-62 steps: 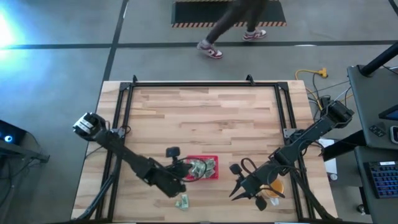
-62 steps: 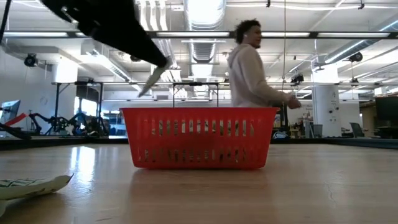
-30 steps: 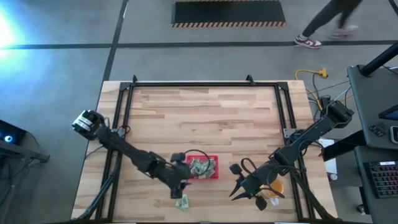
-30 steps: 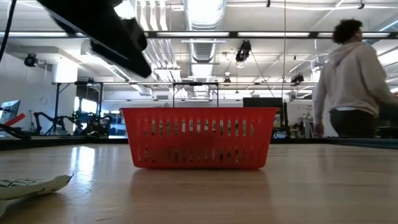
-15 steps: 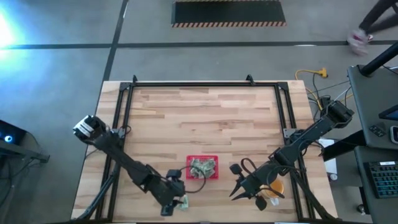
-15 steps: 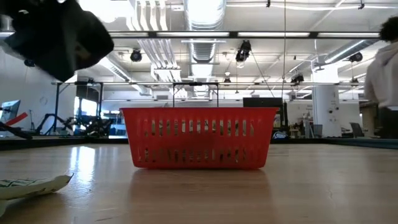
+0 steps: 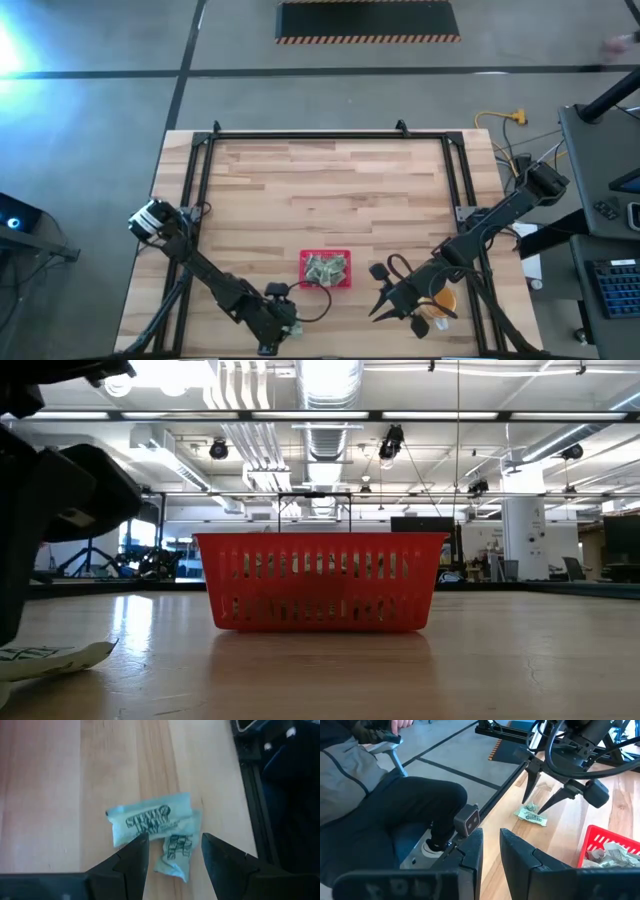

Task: Pick and place Stevia / Truvia into bins
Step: Put the white stevia packet into the red bin

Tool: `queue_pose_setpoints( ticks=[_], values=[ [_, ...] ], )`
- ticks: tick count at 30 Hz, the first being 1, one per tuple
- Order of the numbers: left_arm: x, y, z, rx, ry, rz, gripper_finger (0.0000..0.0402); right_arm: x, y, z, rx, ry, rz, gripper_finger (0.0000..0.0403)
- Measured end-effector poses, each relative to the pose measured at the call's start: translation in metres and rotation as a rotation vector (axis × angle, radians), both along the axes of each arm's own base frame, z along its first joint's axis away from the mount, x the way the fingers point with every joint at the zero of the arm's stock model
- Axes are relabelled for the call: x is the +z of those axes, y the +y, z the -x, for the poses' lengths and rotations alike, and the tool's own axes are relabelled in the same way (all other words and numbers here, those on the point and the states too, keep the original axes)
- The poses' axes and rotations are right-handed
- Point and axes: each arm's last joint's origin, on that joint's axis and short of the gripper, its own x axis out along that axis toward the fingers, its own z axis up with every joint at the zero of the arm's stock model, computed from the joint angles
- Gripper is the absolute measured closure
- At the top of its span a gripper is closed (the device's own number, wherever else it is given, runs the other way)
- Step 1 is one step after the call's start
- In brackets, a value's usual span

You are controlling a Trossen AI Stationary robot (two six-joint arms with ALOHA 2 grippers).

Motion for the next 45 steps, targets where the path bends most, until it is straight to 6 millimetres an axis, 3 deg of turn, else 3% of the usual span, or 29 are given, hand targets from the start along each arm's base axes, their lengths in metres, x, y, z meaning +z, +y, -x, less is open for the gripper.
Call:
queue_pose_setpoints(
  ticks=[11,19,29,39,45],
  values=[
    [-0.019,-0.004,-0.005,0.021,-0.003,-0.041,0.0236,0.0,0.0,0.0,0.0,0.0,0.0,0.0346],
    [-0.016,0.001,-0.016,0.013,-0.179,-0.182,0.0236,0.0,0.0,0.0,0.0,0.0,0.0,0.0346],
    [-0.011,0.032,-0.044,0.101,-0.243,-0.234,0.0236,0.0,0.0,0.0,0.0,0.0,0.0,0.0346],
    [0.008,0.013,-0.029,-0.034,-0.256,-0.133,0.0236,-0.005,-0.001,0.002,0.0,0.021,0.015,0.0346],
    [0.007,0.0,-0.015,-0.063,-0.185,-0.058,0.0236,-0.004,-0.001,0.001,0.0,0.008,0.006,0.0346]
  ],
)
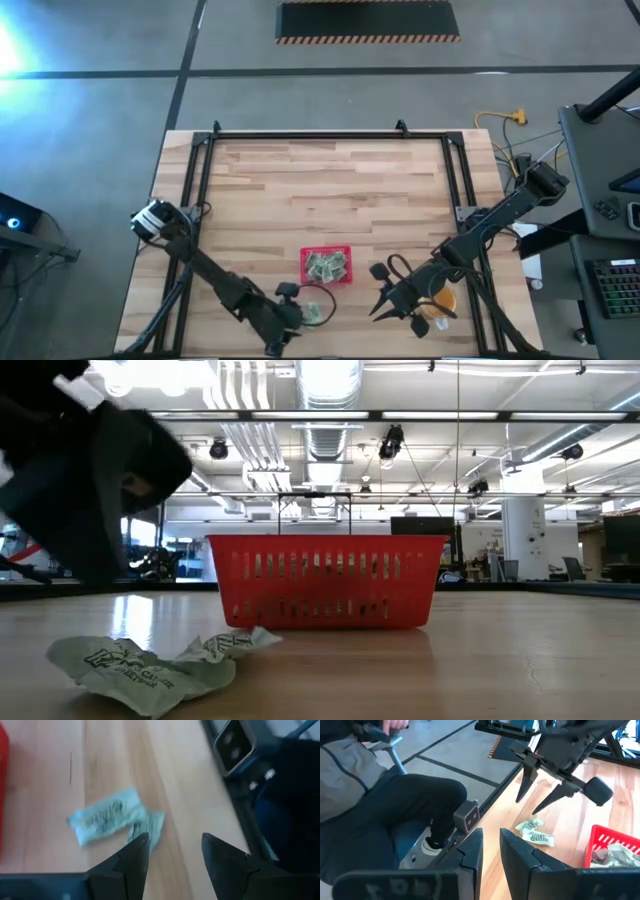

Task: Pick and place Stevia / Truvia into bins
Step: Put the white stevia packet into the red bin

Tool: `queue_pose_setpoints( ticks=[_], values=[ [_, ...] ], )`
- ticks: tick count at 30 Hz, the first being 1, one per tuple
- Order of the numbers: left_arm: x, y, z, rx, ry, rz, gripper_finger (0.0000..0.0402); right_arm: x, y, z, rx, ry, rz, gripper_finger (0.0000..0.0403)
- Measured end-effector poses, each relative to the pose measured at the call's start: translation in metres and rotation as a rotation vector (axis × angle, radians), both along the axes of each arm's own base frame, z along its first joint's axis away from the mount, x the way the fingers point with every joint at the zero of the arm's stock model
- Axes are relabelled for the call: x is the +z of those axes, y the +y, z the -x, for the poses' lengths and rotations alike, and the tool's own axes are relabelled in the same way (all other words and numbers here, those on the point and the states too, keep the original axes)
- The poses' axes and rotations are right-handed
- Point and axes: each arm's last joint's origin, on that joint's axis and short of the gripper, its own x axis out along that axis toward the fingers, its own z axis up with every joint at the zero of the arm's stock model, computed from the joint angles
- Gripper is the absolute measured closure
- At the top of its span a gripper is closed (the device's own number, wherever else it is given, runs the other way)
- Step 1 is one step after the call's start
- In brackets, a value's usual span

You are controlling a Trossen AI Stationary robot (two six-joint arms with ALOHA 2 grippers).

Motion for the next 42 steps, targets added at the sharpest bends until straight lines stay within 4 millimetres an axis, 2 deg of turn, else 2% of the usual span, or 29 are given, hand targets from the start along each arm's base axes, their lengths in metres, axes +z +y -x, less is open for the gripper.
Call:
queue_pose_setpoints(
  ticks=[11,17,22,26,32,37,42],
  values=[
    [-0.006,-0.001,0.007,0.047,0.002,-0.103,0.0236,-0.013,0.015,-0.019,0.024,-0.027,0.037,0.0346],
    [-0.023,-0.002,0.005,0.049,0.028,-0.134,0.0236,-0.014,0.024,-0.031,0.048,-0.044,0.066,0.0346],
    [-0.03,-0.003,0.005,0.056,0.037,-0.149,0.0242,-0.024,0.038,-0.044,0.144,-0.04,0.105,0.0346],
    [-0.03,-0.003,0.005,0.056,0.038,-0.151,0.0281,-0.023,0.049,-0.058,0.17,-0.041,0.133,0.0346],
    [-0.03,-0.003,0.006,0.056,0.039,-0.161,0.0387,-0.017,0.061,-0.074,0.174,0.059,0.196,0.0346],
    [-0.029,-0.006,0.01,0.037,0.048,-0.167,0.0396,-0.035,0.073,-0.087,0.196,0.088,0.245,0.0346],
    [-0.017,-0.013,0.025,0.014,0.081,-0.186,0.04,-0.054,0.084,-0.104,0.256,0.04,0.349,0.0346]
  ],
)
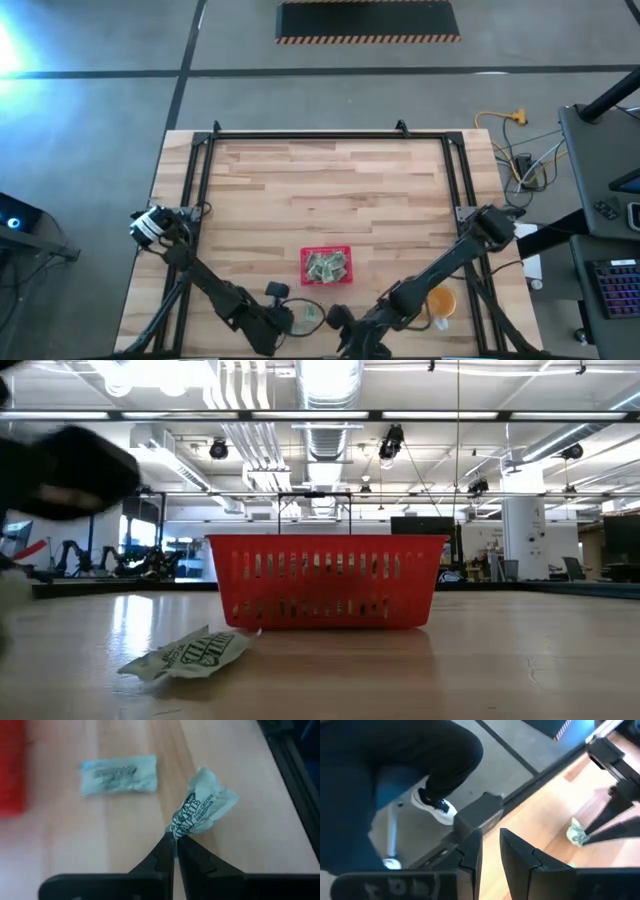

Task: Pick and place Stevia / Truvia into bins
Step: Put the white stevia packet into the red bin

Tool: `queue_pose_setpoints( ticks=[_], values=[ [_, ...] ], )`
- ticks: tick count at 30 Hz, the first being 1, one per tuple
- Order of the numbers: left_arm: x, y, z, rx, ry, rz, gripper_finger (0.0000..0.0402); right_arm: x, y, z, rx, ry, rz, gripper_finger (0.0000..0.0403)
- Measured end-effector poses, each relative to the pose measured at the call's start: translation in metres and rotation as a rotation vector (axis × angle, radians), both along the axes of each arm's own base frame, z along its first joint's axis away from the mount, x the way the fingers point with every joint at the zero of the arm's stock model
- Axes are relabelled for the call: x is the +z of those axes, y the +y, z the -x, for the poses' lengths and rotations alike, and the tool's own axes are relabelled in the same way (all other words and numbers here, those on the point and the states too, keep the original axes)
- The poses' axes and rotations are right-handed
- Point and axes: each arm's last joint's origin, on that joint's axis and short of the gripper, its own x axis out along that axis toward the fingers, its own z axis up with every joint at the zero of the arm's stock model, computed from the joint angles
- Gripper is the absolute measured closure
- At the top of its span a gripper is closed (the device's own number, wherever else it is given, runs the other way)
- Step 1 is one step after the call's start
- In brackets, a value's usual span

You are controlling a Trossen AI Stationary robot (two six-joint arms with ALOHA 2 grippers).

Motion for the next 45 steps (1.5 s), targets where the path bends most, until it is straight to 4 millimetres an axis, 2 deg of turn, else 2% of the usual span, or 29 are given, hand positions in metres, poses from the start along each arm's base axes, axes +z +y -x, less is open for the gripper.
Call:
queue_pose_setpoints(
  ticks=[6,10,12,15,19,26,32,37,40,45],
  values=[
    [0.029,-0.004,0.028,0.124,-0.029,-0.113,0.0401,-0.002,0.003,-0.017,-0.021,-0.097,0.094,0.0346],
    [0.046,-0.002,0.048,0.24,-0.144,-0.201,0.0401,-0.008,0.003,-0.022,-0.064,-0.124,0.154,0.0346],
    [0.054,0.001,0.054,0.295,-0.209,-0.208,0.0401,-0.011,0.002,-0.024,-0.069,-0.119,0.161,0.0346],
    [0.056,0.007,0.057,0.344,-0.278,-0.266,0.0401,-0.011,0.002,-0.024,-0.099,-0.128,0.174,0.0346],
    [0.051,0.023,0.044,0.403,-0.329,-0.375,0.0401,-0.006,0.004,-0.025,-0.103,-0.142,0.168,0.0346],
    [0.046,0.064,0.005,0.401,-0.213,-0.483,0.0402,-0.001,0.005,-0.025,-0.115,-0.148,0.145,0.0346],
    [0.049,0.097,-0.034,0.281,-0.138,-0.417,0.0402,-0.001,0.004,-0.026,-0.133,-0.131,0.13,0.0346],
    [0.051,0.124,-0.051,0.214,-0.085,-0.347,0.04,-0.004,0.003,-0.025,-0.151,-0.11,0.114,0.0346],
    [0.052,0.137,-0.056,0.184,-0.051,-0.281,0.038,-0.007,0.002,-0.024,-0.159,-0.1,0.113,0.0346],
    [0.052,0.148,-0.06,0.192,-0.034,-0.25,0.0314,-0.008,0.001,-0.024,-0.164,-0.095,0.115,0.0346]
  ],
)
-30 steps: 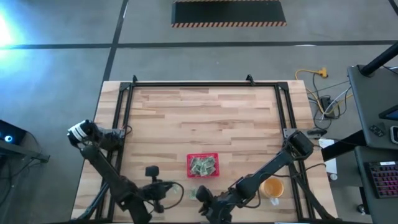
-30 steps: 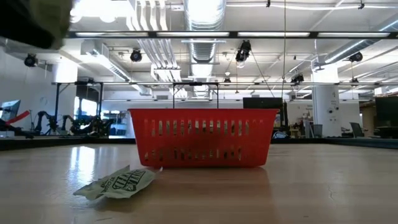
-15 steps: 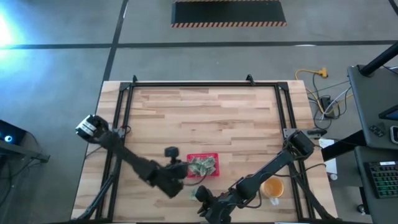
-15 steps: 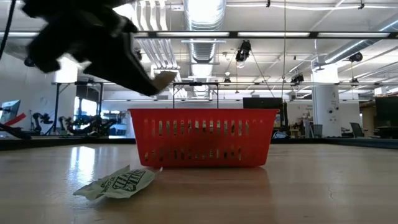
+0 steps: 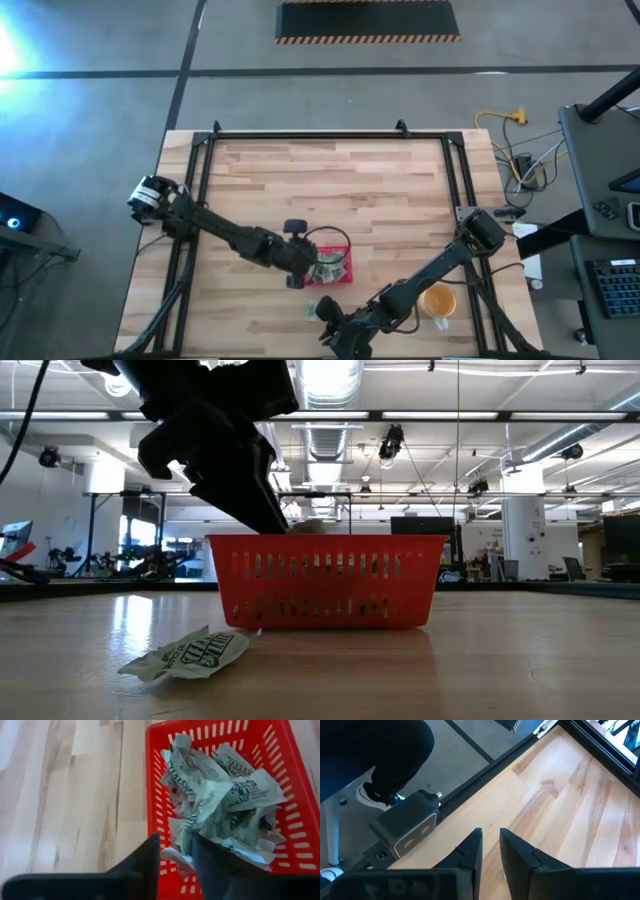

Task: Pick and place Stevia / Truvia into bins
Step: Put the white stevia packet into the red bin

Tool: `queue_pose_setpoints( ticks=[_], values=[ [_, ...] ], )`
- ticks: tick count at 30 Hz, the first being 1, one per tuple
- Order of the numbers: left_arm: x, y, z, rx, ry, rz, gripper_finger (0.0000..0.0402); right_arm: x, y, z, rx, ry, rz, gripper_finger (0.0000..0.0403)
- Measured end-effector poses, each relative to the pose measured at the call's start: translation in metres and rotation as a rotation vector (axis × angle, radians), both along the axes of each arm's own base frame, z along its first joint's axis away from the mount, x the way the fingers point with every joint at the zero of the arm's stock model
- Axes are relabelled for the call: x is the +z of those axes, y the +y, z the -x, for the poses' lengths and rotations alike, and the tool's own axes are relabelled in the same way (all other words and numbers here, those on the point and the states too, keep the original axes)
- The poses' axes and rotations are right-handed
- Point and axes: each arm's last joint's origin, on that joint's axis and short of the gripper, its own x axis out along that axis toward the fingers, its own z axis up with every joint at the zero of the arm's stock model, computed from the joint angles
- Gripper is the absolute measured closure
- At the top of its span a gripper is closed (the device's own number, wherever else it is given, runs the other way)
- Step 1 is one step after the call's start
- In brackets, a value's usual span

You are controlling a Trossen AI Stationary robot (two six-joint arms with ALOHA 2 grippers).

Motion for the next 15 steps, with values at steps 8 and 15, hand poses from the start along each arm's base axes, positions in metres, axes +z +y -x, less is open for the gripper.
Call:
queue_pose_setpoints(
  ticks=[8,15],
  values=[
    [0.026,-0.003,0.017,-0.012,-0.022,0.042,0.0235,-0.009,-0.012,-0.007,-0.032,0.017,0.01,0.0346],
    [0.076,-0.02,0.064,-0.064,-0.178,0.135,0.023,-0.036,-0.031,-0.024,-0.083,0.059,0.029,0.0346]
  ],
)
